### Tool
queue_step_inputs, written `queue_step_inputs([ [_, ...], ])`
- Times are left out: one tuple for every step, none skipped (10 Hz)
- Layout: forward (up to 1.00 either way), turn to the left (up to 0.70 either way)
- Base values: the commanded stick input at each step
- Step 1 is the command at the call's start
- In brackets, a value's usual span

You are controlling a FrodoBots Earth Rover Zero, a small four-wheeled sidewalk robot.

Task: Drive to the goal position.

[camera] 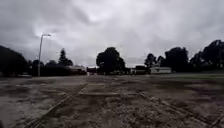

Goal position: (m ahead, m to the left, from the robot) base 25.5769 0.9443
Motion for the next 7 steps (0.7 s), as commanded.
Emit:
queue_step_inputs([
  [0.7, 0.0],
  [0.7, 0.0],
  [0.7, 0.0],
  [0.7, 0.0],
  [0.7, 0.0],
  [0.7, 0.0],
  [0.7, 0.0],
])
